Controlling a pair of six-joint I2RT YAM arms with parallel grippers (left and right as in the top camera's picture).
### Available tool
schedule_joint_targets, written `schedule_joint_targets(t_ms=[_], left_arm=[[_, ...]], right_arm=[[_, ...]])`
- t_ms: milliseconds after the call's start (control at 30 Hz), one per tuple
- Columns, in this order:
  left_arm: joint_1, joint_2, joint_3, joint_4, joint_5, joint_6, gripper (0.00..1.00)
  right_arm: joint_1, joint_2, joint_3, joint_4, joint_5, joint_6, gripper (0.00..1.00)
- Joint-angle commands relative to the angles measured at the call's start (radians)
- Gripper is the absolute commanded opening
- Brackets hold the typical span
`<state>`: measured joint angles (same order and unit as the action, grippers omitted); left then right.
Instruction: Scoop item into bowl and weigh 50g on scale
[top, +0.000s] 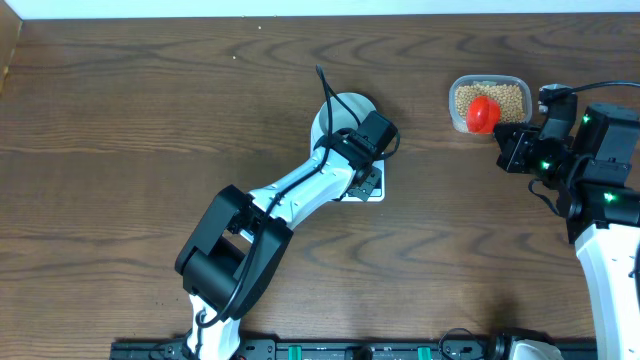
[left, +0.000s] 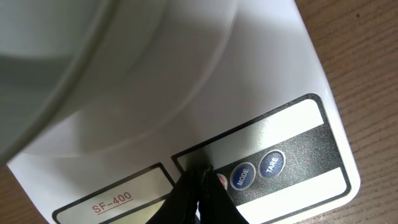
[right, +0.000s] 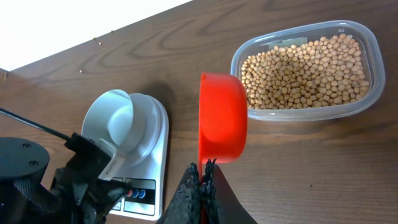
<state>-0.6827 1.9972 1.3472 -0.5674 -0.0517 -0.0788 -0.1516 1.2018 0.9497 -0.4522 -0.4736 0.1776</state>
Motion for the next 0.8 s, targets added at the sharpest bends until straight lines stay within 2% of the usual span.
schedule_joint_targets(t_ms=[0,767], left_arm=[[0.002,0.023,-0.032,-0.005,0.018,-0.018,0.07],[0.004,0.026,-0.086,0.042,0.051,-0.055,0.07]], right_arm=[[-0.011,-0.012,0.015,-0.001,0.005,-0.011,0.01],[-0.011,-0.012,0.015,-0.016,0.005,-0.019,0.01]])
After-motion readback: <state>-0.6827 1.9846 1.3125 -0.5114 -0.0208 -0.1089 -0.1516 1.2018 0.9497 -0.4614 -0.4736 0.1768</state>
